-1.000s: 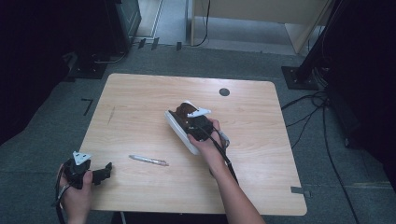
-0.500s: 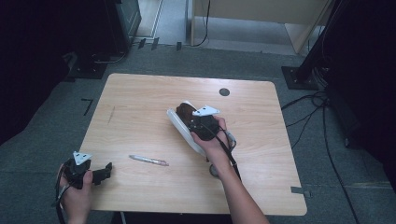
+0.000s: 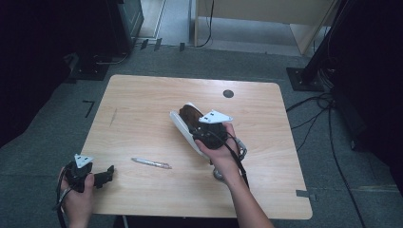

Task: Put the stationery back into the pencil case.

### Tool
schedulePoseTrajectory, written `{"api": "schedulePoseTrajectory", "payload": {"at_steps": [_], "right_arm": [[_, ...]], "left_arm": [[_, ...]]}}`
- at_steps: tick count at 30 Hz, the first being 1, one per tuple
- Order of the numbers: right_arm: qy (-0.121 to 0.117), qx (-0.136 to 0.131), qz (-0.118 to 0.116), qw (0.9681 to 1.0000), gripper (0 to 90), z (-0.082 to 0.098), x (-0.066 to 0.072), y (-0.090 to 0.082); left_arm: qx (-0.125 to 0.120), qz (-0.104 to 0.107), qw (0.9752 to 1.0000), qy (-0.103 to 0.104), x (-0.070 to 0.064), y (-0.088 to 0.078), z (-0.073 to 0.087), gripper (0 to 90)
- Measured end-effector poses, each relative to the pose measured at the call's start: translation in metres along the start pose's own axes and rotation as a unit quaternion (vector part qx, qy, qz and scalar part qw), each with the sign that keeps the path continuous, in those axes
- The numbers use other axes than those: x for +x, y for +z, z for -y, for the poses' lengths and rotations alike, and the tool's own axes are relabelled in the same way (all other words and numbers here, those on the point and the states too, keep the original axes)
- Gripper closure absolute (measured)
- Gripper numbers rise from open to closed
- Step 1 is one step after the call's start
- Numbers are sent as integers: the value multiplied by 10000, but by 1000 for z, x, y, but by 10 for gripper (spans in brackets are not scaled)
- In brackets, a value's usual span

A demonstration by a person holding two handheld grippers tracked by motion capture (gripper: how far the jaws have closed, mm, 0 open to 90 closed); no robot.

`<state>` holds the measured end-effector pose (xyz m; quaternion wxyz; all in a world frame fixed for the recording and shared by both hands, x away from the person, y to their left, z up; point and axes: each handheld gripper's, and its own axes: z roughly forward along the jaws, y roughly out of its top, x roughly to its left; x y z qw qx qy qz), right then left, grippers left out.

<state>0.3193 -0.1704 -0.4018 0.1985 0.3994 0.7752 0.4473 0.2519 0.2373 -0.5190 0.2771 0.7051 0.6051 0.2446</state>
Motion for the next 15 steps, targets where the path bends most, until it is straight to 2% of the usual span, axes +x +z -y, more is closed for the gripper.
{"api": "schedulePoseTrajectory", "payload": {"at_steps": [7, 15], "right_arm": [[-136, -123, -274, 9995, 603, 4, 17, -10], [-197, -82, -512, 9985, 602, 15, 31, -8]], "left_arm": [[1, 0, 10000, 0, 0, 0, 0, 0], [-2, -1, 10000, -1, 0, 0, 0, 0]]}}
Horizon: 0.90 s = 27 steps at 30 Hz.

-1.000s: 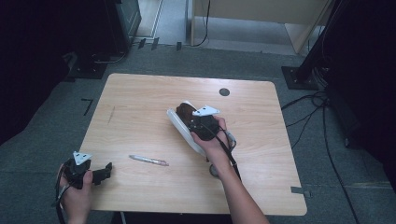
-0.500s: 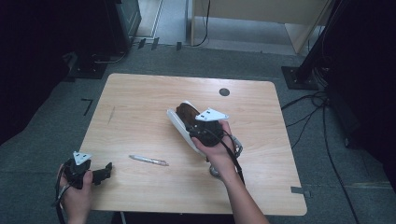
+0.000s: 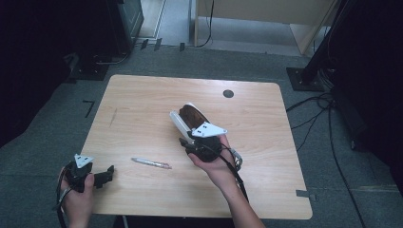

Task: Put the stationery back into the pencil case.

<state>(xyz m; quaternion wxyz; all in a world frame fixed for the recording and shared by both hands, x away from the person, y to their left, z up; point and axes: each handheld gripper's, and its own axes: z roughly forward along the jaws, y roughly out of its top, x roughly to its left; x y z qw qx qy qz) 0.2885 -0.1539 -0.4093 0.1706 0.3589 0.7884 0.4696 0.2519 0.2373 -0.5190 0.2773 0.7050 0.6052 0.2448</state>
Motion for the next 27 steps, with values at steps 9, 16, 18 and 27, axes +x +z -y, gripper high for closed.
{"api": "schedulePoseTrajectory", "payload": {"at_steps": [9, 16, 18, 27], "right_arm": [[-32, 114, -288, 9995, 594, 16, 16, 10], [-140, 306, -366, 9988, 588, 33, 25, 20], [-111, 336, -396, 9986, 589, 37, 26, 22], [-115, 553, -534, 9970, 646, 52, 34, 32]], "left_arm": [[0, 2, 10000, -3, 0, 0, 0, 0], [8, 3, 10000, 5, 0, 0, 0, 0], [7, 3, 10000, 4, 0, 0, 0, 0], [0, 12, 10000, 3, 0, 0, 0, 0]]}}
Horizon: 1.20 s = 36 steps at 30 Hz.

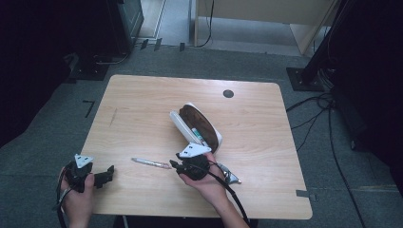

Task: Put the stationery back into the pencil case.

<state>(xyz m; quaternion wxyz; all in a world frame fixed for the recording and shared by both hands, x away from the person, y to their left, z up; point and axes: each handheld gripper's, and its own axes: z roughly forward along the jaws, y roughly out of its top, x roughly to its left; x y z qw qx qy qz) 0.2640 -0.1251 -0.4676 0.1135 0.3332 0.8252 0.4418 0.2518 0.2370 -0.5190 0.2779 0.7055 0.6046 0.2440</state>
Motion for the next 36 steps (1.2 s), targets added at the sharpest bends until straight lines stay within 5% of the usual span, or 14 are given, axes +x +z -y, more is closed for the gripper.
{"api": "schedulePoseTrajectory", "payload": {"at_steps": [15, 26, 36], "right_arm": [[-36, 90, -185, 9998, 651, 8, 7, 17], [-295, 169, -274, 9990, 651, 10, 16, 28], [-355, 283, -185, 9988, 661, 12, 18, 40]], "left_arm": [[-1, 0, 10000, 0, 0, 0, 0, 0], [4, 1, 10000, 5, 0, 0, 0, 0], [7, 11, 10000, 15, 0, 0, 0, 0]]}}
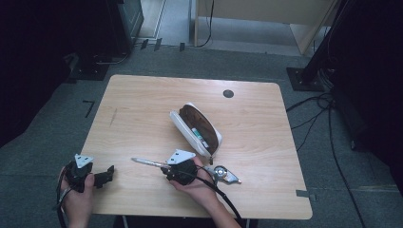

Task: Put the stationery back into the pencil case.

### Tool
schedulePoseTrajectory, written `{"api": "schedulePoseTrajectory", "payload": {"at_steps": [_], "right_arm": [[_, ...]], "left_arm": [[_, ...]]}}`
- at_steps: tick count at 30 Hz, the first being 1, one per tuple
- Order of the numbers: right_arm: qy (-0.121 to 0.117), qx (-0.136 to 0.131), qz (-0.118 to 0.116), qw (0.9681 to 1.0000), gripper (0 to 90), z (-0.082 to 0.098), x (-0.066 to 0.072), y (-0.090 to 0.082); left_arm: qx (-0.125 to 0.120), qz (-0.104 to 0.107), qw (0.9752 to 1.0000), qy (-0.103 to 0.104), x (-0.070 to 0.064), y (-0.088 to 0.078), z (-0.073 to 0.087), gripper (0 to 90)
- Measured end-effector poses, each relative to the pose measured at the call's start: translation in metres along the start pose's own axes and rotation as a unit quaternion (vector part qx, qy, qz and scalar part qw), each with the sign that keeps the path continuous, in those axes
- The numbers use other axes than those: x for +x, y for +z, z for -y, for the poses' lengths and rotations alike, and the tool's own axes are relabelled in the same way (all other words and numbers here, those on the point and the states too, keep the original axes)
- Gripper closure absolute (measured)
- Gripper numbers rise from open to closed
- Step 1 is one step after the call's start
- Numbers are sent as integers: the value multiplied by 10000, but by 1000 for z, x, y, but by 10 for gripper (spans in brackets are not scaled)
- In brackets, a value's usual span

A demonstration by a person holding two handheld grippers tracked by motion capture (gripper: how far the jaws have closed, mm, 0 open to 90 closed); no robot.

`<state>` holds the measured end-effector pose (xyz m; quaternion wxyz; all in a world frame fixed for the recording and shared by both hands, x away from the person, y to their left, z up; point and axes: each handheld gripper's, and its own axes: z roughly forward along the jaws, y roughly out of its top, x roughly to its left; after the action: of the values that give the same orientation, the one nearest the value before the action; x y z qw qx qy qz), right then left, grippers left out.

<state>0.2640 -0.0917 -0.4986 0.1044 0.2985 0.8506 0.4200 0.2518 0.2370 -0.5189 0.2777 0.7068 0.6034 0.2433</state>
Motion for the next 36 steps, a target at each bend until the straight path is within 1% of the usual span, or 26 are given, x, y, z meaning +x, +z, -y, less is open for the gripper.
{"api": "schedulePoseTrajectory", "payload": {"at_steps": [1, 2, 3, 6, 10, 12, 14, 15, 21, 24, 25, 26, 27, 29, 30, 33, 35, 36], "right_arm": [[-6, 10, 10, 10000, 662, 0, 0, 2], [17, 102, 54, 9999, 660, 0, -1, 8], [24, 131, 79, 9999, 660, 0, -1, 10], [35, 130, 73, 9999, 660, 0, -2, 14], [22, 216, 150, 9997, 665, 1, -1, 20], [-16, 249, 192, 9995, 675, 1, -1, 22], [-17, 323, 234, 9992, 713, 2, 0, 24], [-53, 311, 233, 9992, 718, 3, 0, 24], [-101, 354, 173, 9992, 741, 5, 2, 20], [-46, 344, 164, 9993, 752, 7, 2, 17], [-16, 336, 199, 9992, 812, 8, 2, 15], [8, 312, 248, 9992, 852, 9, 2, 12], [76, 322, 295, 9990, 869, 11, 2, 9], [110, 374, 317, 9987, 858, 15, 1, 7], [136, 356, 292, 9988, 846, 17, 2, 5], [171, 356, 303, 9988, 793, 19, 2, 1], [225, 252, 260, 9991, 784, 18, 1, -2], [213, 200, 267, 9992, 782, 16, 0, -2]], "left_arm": [[0, 3, 10000, 5, 0, 0, 0, 0], [-2, 3, 10000, 6, 0, 0, 0, 0], [-2, 3, 10000, 6, 0, 0, 0, 0], [-2, 3, 10000, 6, 0, 0, 0, 0], [-1, 3, 10000, 4, 0, 0, 0, 0], [-1, 3, 10000, 5, 0, 0, 0, 0], [-2, 3, 10000, 6, 0, 0, 0, 0], [-2, 3, 10000, 7, 0, 0, 0, 0], [-1, 3, 10000, 6, 0, 0, 0, 0], [-1, 3, 10000, 6, 0, 0, 0, 0], [-2, 3, 10000, 6, 0, 0, 0, 0], [-2, 3, 10000, 6, 0, 0, 0, 0], [-2, 4, 10000, 6, 0, 0, 0, 0], [-2, 3, 10000, 6, 0, 0, 0, 0], [-2, 3, 10000, 6, 0, 0, 0, 0], [-1, 3, 10000, 7, 0, 0, 0, 0], [-2, 3, 10000, 6, 0, 0, 0, 0], [-2, 3, 10000, 6, 0, 0, 0, 0]]}}
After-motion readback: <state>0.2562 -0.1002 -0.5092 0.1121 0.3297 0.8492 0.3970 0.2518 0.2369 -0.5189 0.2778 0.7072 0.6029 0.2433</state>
